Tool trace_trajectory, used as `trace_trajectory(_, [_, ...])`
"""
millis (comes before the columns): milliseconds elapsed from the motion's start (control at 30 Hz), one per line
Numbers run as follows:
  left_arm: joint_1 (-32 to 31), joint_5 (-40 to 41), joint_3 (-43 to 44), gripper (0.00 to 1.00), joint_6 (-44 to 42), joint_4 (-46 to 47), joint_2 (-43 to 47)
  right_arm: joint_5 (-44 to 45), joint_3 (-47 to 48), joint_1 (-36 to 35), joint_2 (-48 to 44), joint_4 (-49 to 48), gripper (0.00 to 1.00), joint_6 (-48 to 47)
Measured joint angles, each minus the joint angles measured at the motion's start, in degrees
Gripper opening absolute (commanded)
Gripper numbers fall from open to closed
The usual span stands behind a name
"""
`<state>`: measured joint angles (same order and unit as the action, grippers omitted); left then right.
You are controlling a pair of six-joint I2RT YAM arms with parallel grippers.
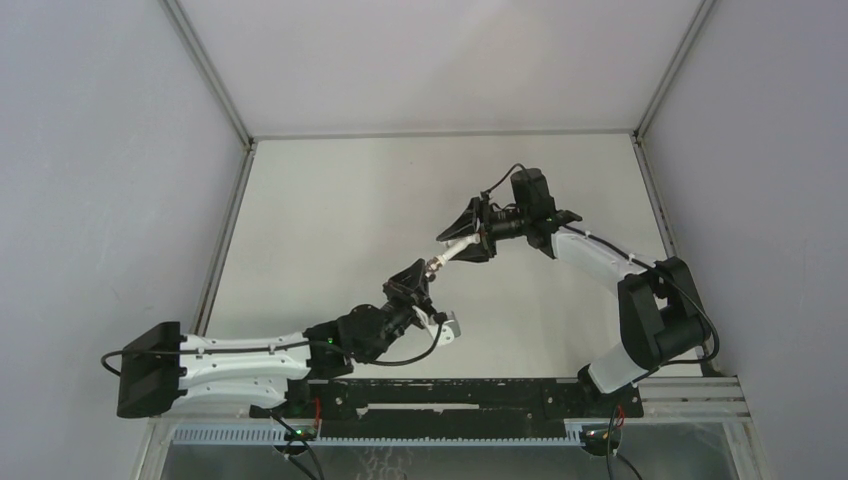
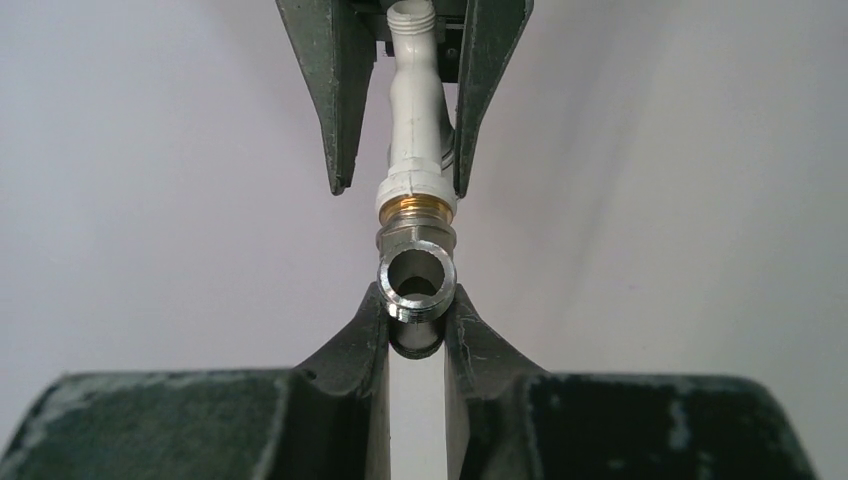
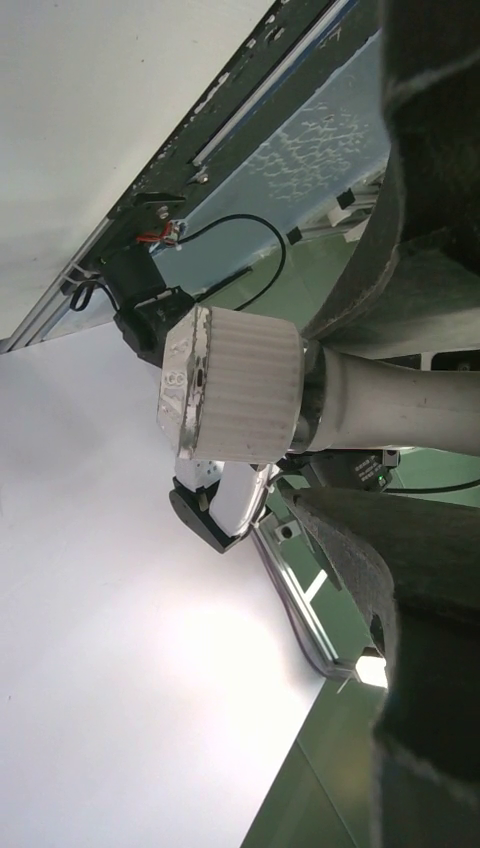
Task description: Install the water faucets
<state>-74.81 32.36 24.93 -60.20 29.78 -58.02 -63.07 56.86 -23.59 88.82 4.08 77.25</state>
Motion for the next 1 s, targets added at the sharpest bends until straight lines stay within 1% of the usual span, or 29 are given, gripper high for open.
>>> trace_trajectory(33, [-0.04,0.00,-0.07,0.00,1.27,-0.31,0.31,0.11,0.00,-0.20,0.00,0.11,0.58,-0.07])
trace_trajectory(67, [-0.09,0.02,-0.13,0.00,2.05,-0.39,0.46,0.17,0.00,-0.24,0.00,0.13,0.63,-0.13])
trace_trajectory(100, [-0.09,0.02,-0.22,0.00,3.15,-0.50,0.66,0.22,0.00,-0.28,-0.04,0.13,0.65,-0.24])
trace_trajectory(133, [-0.09,0.02,-0.31,0.00,3.96,-0.57,0.83,0.22,0.00,-0.33,-0.09,0.17,0.76,-0.28])
trace_trajectory(167, [-0.09,0.00,-0.42,0.00,5.05,-0.72,1.09,0.26,0.00,-0.33,-0.24,0.24,0.81,-0.55])
trace_trajectory(200, [-0.11,-0.04,-0.57,0.00,6.14,-0.90,1.42,0.39,0.00,-0.26,-0.48,0.39,0.97,-0.72])
trace_trajectory(233, [-0.20,-0.15,-0.66,0.00,7.17,-1.27,1.86,0.79,0.00,-0.04,-1.03,0.52,0.99,-1.29])
trace_trajectory(333, [-0.48,-0.70,-0.90,0.00,10.10,-2.40,3.82,1.46,0.20,0.83,-3.65,1.53,0.99,-3.50])
trace_trajectory(467, [-0.55,-1.20,-1.25,0.00,14.58,-4.24,7.74,1.70,1.38,2.84,-7.74,5.95,1.00,-8.52])
trace_trajectory(633, [1.27,-3.08,-1.25,0.00,23.17,-8.85,13.77,1.60,1.81,3.82,-10.05,11.87,1.00,-15.82])
trace_trajectory(700, [3.26,-4.20,-1.14,0.00,27.65,-11.80,16.11,1.38,1.81,4.22,-11.04,14.40,1.00,-19.06])
trace_trajectory(767, [6.49,-7.48,-0.81,0.00,34.14,-16.48,19.47,1.25,1.81,4.74,-12.96,16.87,0.99,-23.41])
trace_trajectory(800, [7.93,-7.91,-0.74,0.00,35.17,-17.20,19.96,1.36,1.81,5.18,-14.40,17.84,0.99,-25.73])
trace_trajectory(833, [10.14,-9.99,-0.09,0.00,38.18,-19.87,21.18,1.62,1.81,5.64,-16.22,18.73,0.99,-28.30])
trace_trajectory(933, [16.90,-17.64,3.58,0.00,46.53,-27.28,23.69,3.96,1.81,6.32,-24.06,20.11,0.98,-36.61])
trace_trajectory(1000, [20.48,-22.77,6.47,0.00,51.39,-30.95,24.85,4.92,1.05,6.34,-30.05,17.16,0.98,-40.50])
